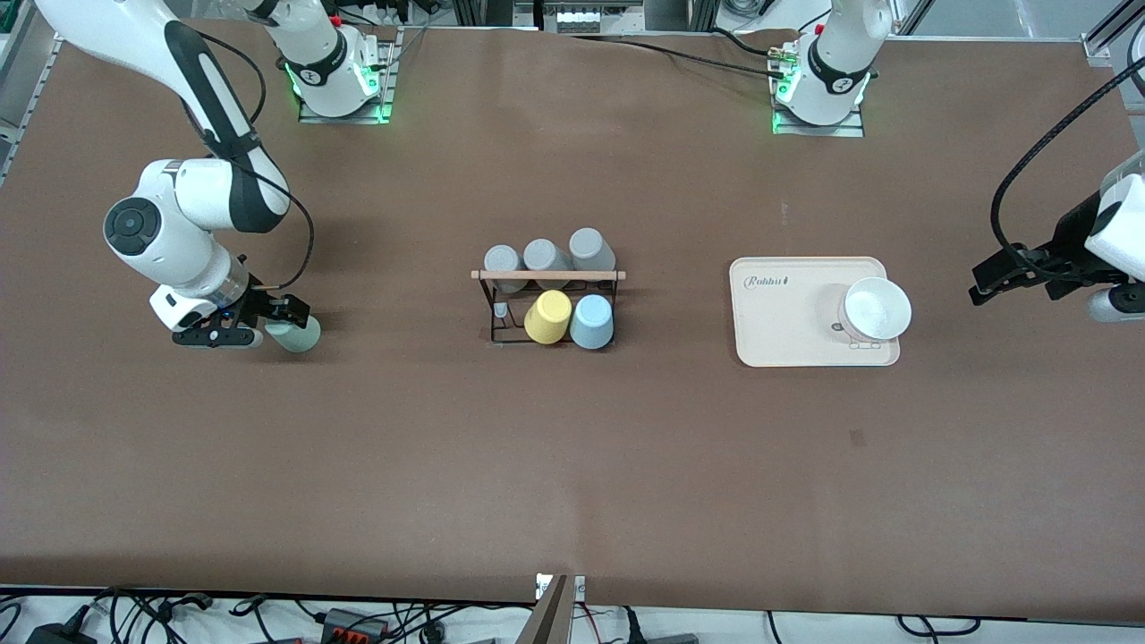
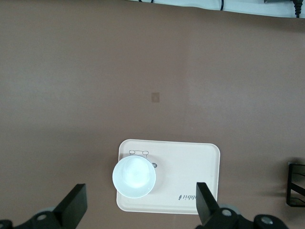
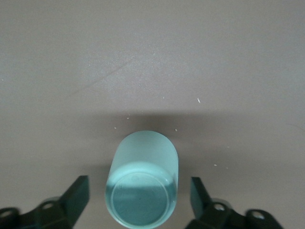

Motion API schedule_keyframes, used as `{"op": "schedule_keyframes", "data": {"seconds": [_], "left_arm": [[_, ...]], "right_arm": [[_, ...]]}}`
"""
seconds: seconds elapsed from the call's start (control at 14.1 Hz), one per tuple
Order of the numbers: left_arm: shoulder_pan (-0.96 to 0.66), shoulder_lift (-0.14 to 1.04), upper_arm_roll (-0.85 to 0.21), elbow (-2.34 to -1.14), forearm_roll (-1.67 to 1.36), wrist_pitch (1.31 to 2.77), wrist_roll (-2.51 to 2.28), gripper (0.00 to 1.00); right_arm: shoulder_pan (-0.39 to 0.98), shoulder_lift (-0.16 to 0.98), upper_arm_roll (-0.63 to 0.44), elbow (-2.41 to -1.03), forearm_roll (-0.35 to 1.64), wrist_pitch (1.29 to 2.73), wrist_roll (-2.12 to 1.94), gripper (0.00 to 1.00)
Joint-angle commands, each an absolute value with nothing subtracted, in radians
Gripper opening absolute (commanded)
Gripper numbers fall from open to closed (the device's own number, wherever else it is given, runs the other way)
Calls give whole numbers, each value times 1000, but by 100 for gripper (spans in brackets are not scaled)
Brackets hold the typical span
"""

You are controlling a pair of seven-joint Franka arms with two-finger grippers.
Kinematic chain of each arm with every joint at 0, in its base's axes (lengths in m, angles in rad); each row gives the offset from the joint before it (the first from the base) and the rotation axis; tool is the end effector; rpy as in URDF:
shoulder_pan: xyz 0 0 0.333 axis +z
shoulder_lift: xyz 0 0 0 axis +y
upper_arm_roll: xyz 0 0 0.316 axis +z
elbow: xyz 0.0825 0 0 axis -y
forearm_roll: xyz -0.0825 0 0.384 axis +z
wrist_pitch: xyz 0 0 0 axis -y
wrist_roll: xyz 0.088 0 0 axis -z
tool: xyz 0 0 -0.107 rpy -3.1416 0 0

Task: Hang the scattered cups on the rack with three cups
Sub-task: 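Grasp the pale green cup with the right gripper and lift it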

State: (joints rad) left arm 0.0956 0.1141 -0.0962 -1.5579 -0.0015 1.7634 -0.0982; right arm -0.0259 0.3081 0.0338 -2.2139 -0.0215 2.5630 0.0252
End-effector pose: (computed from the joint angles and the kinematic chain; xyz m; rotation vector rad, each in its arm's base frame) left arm 0.6056 0.0026 0.5826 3.1176 0.1544 0.1424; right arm 0.5569 0.0048 0.2412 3.1397 -0.0021 0.0648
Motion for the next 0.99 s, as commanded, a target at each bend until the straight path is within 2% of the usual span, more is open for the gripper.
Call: {"op": "schedule_keyframes", "data": {"seconds": [0.0, 0.21, 0.35, 0.57, 0.92], "left_arm": [[101, 104, -101, -1551, 2, 1746, -86, 100], [97, 107, -100, -1551, 0, 1744, -89, 100], [80, 107, -91, -1548, 2, 1744, -92, 100], [18, 117, -45, -1529, 2, 1744, -89, 100], [15, 121, -57, -1511, 3, 1687, -84, 100]], "right_arm": [[-28, 305, 37, -2229, -25, 2582, 14, 58], [-28, 308, 37, -2230, -25, 2582, 14, 30], [-28, 308, 37, -2229, -25, 2579, 14, 19], [-28, 237, 38, -2217, -25, 2544, 6, 15], [-21, 150, 95, -2019, -23, 2213, 57, 15]]}}
